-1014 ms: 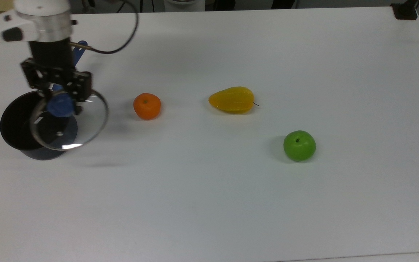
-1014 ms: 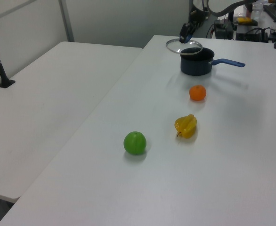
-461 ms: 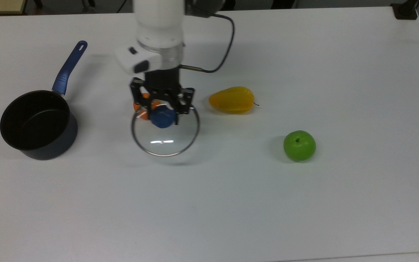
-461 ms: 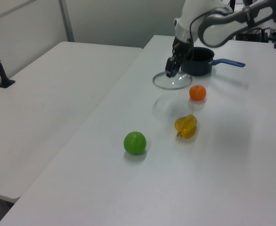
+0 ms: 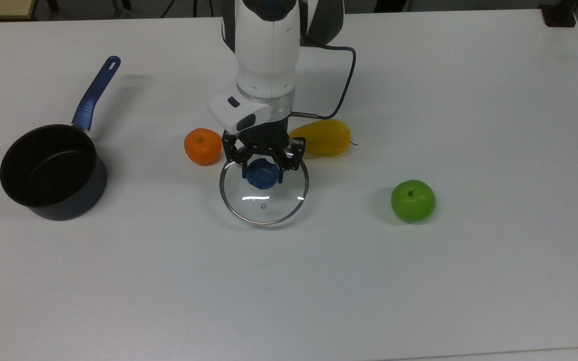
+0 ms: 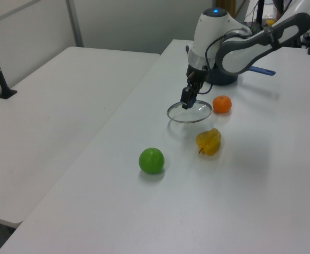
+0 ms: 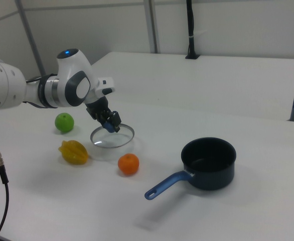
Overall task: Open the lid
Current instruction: 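Lower the glass lid onto the table and open the gripper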
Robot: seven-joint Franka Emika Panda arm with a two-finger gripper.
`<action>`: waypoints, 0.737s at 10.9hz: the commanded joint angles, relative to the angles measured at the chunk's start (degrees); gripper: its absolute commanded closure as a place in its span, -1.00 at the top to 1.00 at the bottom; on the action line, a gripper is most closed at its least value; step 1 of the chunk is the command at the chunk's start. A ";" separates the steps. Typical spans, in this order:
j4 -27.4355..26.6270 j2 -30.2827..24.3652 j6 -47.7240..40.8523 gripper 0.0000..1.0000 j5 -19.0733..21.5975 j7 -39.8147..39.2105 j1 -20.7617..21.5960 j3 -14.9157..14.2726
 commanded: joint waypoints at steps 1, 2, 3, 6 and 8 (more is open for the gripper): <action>4.13 2.97 0.47 0.07 -1.07 0.82 1.36 -0.74; 4.76 4.12 0.64 0.07 -1.16 0.64 1.36 -0.74; 6.33 5.17 1.08 0.07 -1.07 0.55 1.27 -0.74; 6.79 7.03 6.60 0.07 -2.82 0.11 1.18 -0.74; 6.96 8.69 7.23 0.07 -5.27 -0.06 1.27 -0.74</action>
